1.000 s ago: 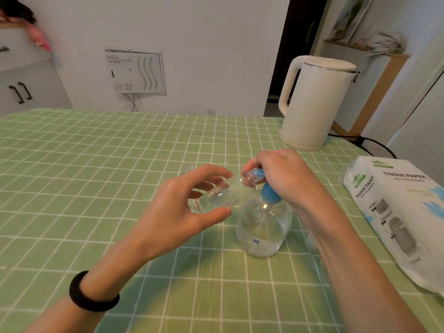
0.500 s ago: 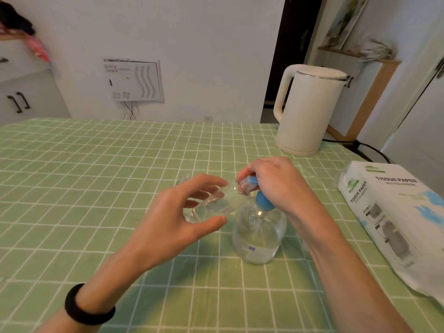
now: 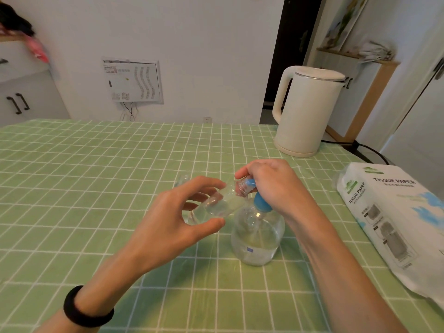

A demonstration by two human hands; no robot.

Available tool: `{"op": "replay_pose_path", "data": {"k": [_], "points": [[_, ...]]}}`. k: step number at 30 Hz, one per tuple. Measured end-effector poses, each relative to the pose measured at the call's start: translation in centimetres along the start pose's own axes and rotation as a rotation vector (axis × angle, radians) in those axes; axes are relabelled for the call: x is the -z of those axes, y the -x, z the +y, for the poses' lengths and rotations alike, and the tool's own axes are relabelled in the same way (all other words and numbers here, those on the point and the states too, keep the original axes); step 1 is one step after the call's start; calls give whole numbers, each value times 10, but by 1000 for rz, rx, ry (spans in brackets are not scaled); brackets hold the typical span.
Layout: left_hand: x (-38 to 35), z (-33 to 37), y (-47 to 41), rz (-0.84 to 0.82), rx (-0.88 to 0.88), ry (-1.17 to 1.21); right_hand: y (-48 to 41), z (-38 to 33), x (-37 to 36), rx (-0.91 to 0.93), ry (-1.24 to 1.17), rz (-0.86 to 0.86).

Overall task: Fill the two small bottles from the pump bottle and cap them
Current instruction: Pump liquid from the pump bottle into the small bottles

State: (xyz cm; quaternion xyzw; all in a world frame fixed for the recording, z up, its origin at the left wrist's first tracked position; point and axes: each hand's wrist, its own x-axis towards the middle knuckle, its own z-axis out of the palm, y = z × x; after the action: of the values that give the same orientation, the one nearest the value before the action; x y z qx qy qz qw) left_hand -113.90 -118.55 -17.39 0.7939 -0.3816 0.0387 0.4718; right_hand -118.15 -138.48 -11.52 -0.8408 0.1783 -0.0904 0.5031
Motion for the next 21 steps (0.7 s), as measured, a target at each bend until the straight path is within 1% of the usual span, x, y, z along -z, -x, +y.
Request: {"op": "replay_pose_path", "data": {"k": [5, 11, 21], "points": [[0, 0, 0, 2, 3, 13, -2, -1, 0, -10, 2, 30], [0, 0, 1, -6, 12, -10, 2, 1, -2, -45, -57, -69], [-1, 2, 0, -4, 15, 12, -3, 0, 1, 15, -7, 13]]}}
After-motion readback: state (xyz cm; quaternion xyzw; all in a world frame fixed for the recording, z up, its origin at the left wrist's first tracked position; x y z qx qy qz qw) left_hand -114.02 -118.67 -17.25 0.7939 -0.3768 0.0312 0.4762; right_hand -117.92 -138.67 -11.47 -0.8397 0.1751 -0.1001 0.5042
